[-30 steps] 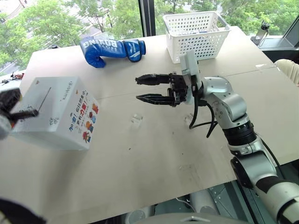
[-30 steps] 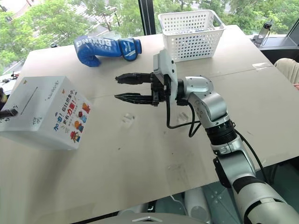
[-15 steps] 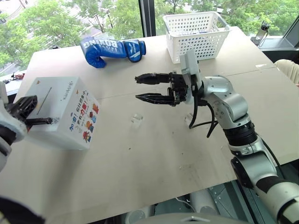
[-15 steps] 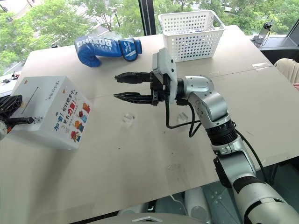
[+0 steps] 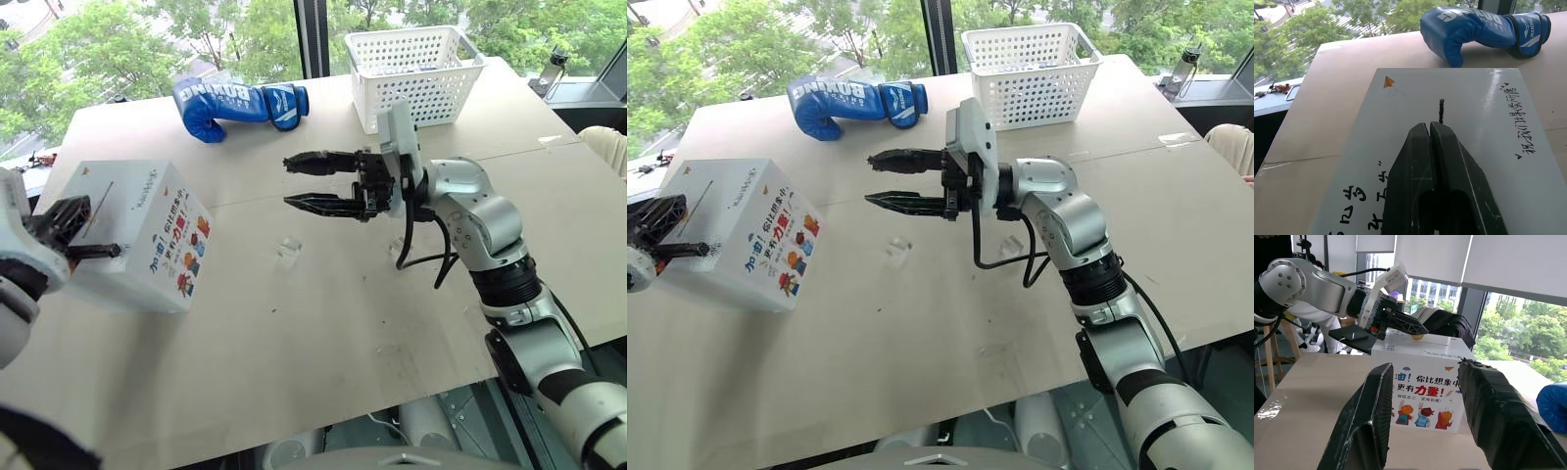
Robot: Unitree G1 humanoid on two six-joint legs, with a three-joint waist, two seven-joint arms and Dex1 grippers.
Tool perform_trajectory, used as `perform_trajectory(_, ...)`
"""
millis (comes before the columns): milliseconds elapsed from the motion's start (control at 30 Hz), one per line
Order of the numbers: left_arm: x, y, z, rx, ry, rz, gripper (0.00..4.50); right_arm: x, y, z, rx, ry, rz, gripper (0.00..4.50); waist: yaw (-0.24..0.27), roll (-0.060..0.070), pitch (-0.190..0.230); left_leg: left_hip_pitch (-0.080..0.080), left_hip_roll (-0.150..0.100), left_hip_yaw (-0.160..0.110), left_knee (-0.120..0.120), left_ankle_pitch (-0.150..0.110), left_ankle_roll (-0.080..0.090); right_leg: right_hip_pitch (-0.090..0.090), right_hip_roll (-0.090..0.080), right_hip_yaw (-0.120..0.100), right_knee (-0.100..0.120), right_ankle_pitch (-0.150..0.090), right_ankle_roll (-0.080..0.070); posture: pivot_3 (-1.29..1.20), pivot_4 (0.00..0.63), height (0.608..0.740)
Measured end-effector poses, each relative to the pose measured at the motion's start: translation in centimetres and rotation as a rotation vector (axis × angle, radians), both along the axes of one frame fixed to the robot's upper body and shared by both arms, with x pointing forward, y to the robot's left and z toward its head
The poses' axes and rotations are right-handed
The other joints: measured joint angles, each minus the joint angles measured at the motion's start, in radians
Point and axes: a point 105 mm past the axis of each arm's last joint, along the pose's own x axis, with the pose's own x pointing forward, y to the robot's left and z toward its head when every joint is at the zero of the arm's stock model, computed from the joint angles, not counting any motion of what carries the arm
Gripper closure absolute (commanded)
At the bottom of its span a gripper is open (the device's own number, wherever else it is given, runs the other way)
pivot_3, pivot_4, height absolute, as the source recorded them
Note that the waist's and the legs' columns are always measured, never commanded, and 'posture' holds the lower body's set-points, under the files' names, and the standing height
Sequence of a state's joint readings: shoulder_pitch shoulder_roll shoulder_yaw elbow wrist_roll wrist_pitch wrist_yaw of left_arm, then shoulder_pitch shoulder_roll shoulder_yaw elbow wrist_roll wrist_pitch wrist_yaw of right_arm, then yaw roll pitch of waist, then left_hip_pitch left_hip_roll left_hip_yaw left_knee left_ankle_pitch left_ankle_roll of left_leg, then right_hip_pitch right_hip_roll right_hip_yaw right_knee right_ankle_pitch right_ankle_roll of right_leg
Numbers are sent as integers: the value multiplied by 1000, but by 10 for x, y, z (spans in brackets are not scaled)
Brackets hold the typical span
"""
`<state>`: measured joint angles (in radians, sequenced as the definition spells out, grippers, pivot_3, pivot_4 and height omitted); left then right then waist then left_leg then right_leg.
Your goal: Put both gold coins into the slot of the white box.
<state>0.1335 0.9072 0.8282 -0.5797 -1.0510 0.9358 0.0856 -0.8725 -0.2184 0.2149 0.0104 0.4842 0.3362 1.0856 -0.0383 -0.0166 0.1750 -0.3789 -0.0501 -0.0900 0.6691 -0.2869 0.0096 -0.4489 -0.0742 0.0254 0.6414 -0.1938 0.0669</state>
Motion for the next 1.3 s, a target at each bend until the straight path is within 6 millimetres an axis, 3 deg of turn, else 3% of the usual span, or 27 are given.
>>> perform_trajectory(267,1,0,-6,-1,19,3,4500,-1,-2,-1,-4,1,-5,2226,0,0,0,0,0,0,0,0,0,0,0,0,0,0,0,0,150,721)
perform_trajectory(367,1,-1,-6,-8,14,-2,3782,-1,-2,-1,-4,2,-5,2189,0,0,0,0,0,0,0,0,0,0,0,0,0,0,0,0,150,721)
perform_trajectory(633,1,-8,1,49,-50,-22,63,-4,-3,-3,5,33,5,2189,-2,0,0,-1,0,0,0,0,0,0,0,0,0,0,0,0,150,721)
perform_trajectory(767,-3,-53,33,37,-256,-230,63,-6,-11,-6,28,84,-11,2189,6,-2,0,-2,0,-2,1,0,0,0,-2,-2,-2,0,0,0,150,721)
perform_trajectory(833,-8,-81,37,15,-296,-354,63,-6,-23,-16,10,119,-41,2189,10,-2,-1,-2,-1,-1,1,0,0,0,-3,-1,-2,0,0,0,150,721)
perform_trajectory(867,-10,-99,28,-3,-269,-430,63,-3,-34,-26,-7,150,-76,2189,12,-2,-1,-2,-1,-1,1,0,1,1,-4,-1,-3,0,0,0,150,721)
perform_trajectory(933,-11,-118,13,-16,-211,-495,63,-1,-47,-38,-25,180,-111,2189,14,-2,-1,-2,-1,0,1,0,1,1,-3,-1,-2,0,0,0,150,721)
perform_trajectory(1000,-19,-154,-23,-47,-83,-609,63,-1,-75,-67,-74,217,-190,2189,18,-1,-1,-1,-1,1,1,0,1,2,-1,0,-2,0,0,0,150,721)
perform_trajectory(1067,-28,-169,-49,-118,-3,-645,63,0,-97,-89,-116,238,-269,2189,18,-1,-1,-1,-1,2,0,-1,2,2,0,2,-4,0,0,0,150,721)
perform_trajectory(1200,-47,-173,-114,-224,155,-580,63,-6,-153,-142,-200,306,-479,2189,20,-1,-1,0,1,5,0,-2,3,2,1,4,-4,0,0,0,150,721)
perform_trajectory(1300,-55,-162,-150,-149,227,-542,63,-11,-171,-165,-236,302,-565,2189,22,1,-2,1,2,11,1,-4,7,3,3,4,-4,-1,-2,0,150,721)
